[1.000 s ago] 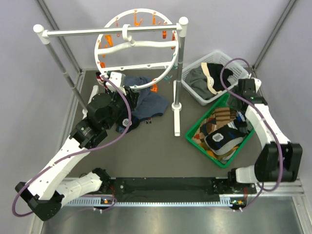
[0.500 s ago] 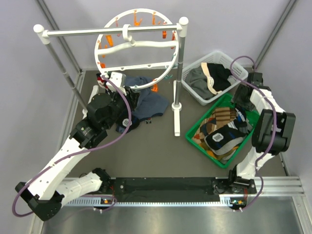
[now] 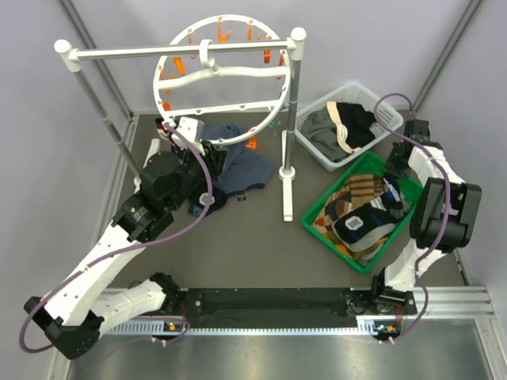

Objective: Clip the socks to the hanger
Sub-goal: Pick up the sock from the bin.

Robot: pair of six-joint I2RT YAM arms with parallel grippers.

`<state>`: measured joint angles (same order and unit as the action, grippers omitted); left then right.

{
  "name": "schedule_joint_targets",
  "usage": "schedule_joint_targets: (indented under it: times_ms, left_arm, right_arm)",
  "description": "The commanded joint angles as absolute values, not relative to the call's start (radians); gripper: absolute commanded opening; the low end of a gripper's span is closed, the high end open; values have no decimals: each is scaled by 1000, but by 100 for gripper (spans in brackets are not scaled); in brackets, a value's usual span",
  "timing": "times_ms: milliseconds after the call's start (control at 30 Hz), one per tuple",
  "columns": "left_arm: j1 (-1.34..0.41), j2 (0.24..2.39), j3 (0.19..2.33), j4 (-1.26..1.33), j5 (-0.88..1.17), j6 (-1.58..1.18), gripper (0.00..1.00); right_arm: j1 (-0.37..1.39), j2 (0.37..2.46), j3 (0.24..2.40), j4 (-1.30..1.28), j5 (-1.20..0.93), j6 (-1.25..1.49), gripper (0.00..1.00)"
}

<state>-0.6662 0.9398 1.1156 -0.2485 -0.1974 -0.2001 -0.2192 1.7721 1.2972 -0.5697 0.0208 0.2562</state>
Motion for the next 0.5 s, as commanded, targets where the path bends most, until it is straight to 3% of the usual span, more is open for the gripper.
schedule_joint_targets:
  times_ms: [0,467]
  left_arm:
    - [-670,919,1120,-264,-141,-187,0]
    - [-670,931,1124,-236,-183,-215,0]
  right_arm:
    - [-212,1571,1253,-557,-40,250,0]
    - [162,1046,1034,-318,-60,221,0]
